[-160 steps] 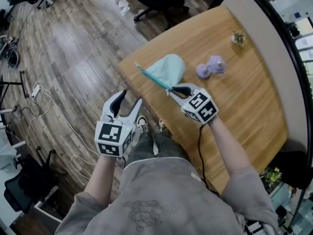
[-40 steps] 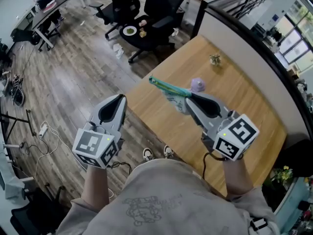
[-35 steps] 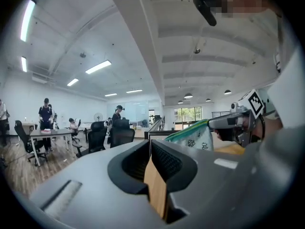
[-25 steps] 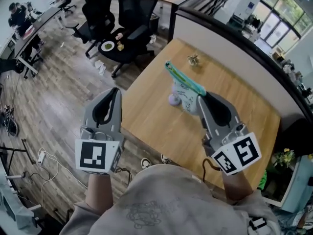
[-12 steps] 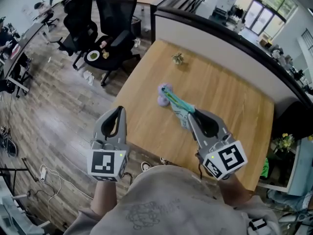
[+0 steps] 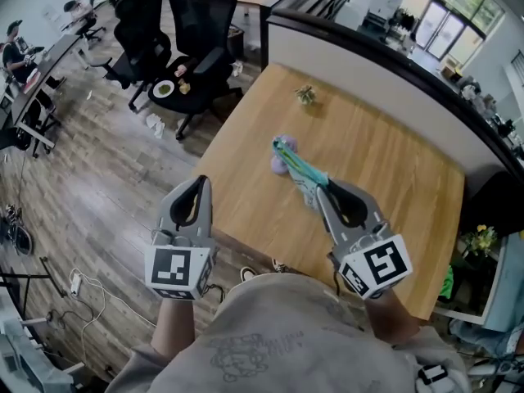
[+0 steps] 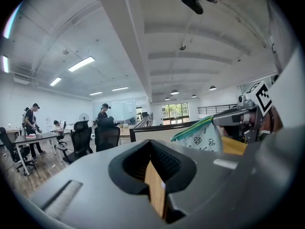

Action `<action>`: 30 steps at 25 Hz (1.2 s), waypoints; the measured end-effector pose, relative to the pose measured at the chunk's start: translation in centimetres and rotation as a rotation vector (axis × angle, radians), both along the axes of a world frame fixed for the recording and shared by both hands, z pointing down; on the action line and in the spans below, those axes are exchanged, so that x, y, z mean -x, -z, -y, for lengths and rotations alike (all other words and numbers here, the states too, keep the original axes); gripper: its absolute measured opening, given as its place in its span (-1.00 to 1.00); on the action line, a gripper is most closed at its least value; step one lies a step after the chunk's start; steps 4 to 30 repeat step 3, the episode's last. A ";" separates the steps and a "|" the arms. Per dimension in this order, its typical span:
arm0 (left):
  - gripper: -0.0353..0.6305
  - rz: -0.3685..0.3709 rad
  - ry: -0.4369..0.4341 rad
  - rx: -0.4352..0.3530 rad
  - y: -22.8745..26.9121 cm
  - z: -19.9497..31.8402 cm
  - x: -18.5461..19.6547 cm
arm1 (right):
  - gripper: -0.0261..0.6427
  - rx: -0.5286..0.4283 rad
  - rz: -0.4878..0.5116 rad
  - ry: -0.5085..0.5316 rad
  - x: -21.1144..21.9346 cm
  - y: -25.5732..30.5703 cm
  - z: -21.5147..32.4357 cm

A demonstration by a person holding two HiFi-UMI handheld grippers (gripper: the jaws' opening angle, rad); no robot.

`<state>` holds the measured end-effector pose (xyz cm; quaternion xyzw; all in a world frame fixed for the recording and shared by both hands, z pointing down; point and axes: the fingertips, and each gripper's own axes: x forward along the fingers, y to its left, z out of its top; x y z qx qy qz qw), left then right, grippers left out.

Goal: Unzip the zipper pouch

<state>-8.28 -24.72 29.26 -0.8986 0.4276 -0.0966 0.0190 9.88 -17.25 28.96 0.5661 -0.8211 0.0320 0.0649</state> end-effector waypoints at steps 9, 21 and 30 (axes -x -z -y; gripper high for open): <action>-0.90 -0.003 0.001 0.004 -0.1 -0.1 0.3 | -0.77 -0.005 0.007 0.004 0.4 0.0 -0.1; -0.90 -0.003 0.001 0.004 -0.1 -0.1 0.3 | -0.77 -0.005 0.007 0.004 0.4 0.0 -0.1; -0.90 -0.003 0.001 0.004 -0.1 -0.1 0.3 | -0.77 -0.005 0.007 0.004 0.4 0.0 -0.1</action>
